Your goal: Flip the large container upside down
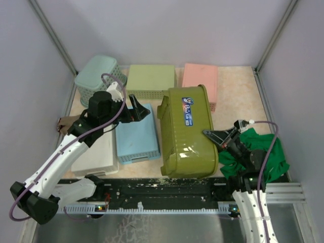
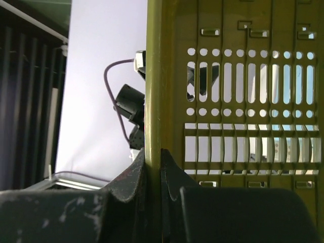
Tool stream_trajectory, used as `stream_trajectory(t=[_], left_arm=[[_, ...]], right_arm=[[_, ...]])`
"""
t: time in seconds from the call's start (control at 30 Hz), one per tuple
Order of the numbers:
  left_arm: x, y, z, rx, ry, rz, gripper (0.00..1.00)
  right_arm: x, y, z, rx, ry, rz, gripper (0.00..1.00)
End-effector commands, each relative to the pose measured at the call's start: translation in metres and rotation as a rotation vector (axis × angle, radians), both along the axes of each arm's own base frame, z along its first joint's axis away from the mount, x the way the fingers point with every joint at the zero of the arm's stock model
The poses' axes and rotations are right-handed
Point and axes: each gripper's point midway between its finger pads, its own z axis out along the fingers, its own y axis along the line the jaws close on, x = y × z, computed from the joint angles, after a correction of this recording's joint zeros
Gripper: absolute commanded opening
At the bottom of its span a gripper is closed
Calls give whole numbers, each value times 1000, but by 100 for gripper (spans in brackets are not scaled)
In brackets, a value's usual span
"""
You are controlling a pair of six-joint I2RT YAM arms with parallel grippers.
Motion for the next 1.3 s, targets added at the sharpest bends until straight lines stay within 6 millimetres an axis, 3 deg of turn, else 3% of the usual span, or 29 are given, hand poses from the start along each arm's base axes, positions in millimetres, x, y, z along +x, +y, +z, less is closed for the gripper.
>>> stream_trajectory(t=[0.0, 0.27, 0.37, 0.57, 0.63, 0.9, 1.07, 1.27], left_arm=[[-6, -3, 13, -48, -33, -26, 100], [-13, -6, 10, -56, -34, -64, 100], [-14, -6, 7, -49, -29, -73, 100], [-18, -8, 2, -46, -16, -97, 100], [-19, -9, 1, -48, -14, -106, 100], [-21, -13, -2, -51, -4, -133, 100], [-21, -15, -4, -51, -2, -142, 100], [-23, -15, -4, -54, -1, -147, 100]], right_arm=[[-7, -16, 21, 191, -25, -56, 0], [4, -16, -17, 162, 102, -86, 0], [8, -13, -47, 97, 230, -91, 0], [10, -20, -86, -47, 372, -177, 2], [9, -25, -97, -110, 407, -224, 10], [1, -43, -122, -291, 463, -329, 67], [0, -58, -122, -415, 466, -407, 78], [-6, -92, -117, -602, 511, -559, 81]])
